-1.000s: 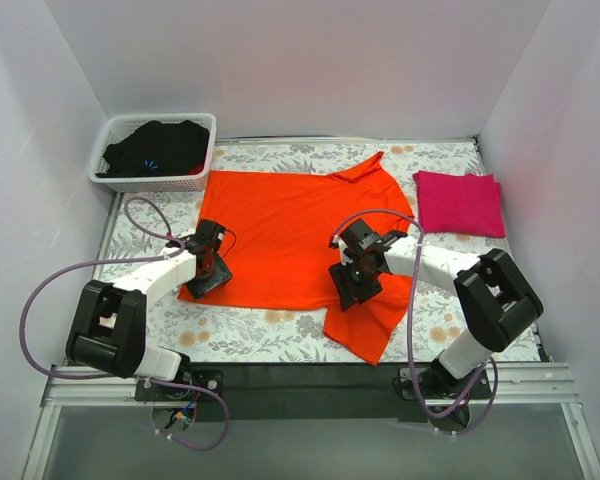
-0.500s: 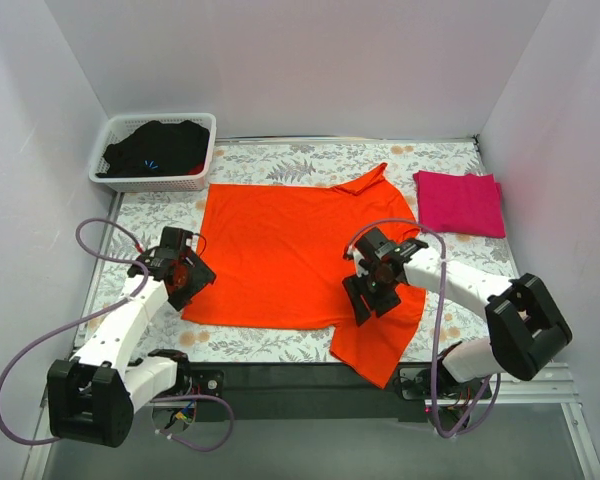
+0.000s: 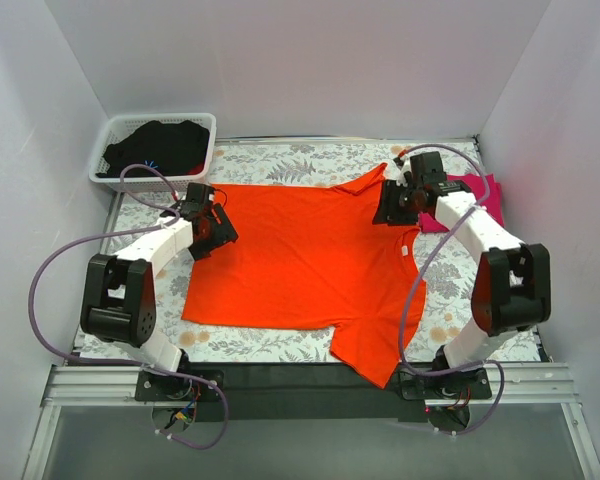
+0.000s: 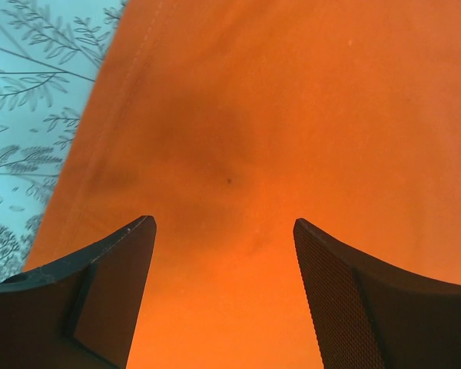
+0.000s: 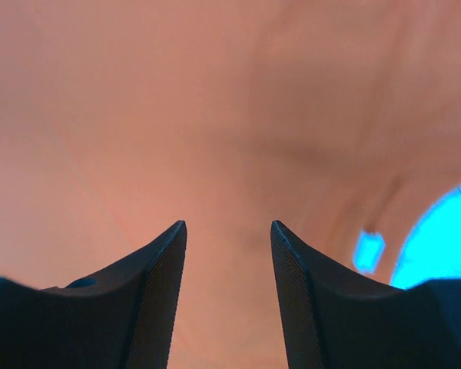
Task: Fold and stack the t-shirts
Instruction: Fold the tshirt
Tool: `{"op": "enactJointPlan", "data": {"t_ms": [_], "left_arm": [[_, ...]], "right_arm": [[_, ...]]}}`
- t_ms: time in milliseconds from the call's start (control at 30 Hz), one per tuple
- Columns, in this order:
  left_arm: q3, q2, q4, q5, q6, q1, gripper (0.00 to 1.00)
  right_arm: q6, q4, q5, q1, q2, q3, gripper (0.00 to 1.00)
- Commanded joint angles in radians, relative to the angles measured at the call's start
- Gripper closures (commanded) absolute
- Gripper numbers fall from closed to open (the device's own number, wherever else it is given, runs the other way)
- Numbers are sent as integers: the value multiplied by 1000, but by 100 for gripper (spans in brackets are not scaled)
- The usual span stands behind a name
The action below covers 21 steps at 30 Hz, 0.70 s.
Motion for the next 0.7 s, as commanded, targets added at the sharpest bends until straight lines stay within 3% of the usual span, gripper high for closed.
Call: {"op": "enactJointPlan", "data": {"t_ms": [0,267,433,667], "left_arm": [[14,15,69,15,58,-12,33],[-144,-80,170,-25,124,-58,33],[-242,-126,243,-31,127,-79,33],[-270,-122,263,-31,138,-81,33]], "right_arm": [[129,254,-150,-17,112,75,53],[511,707,-205,-28,351,96,42],[629,791,-125,-27,468,141,42],[661,810,-41,-30,542,211,42]]}}
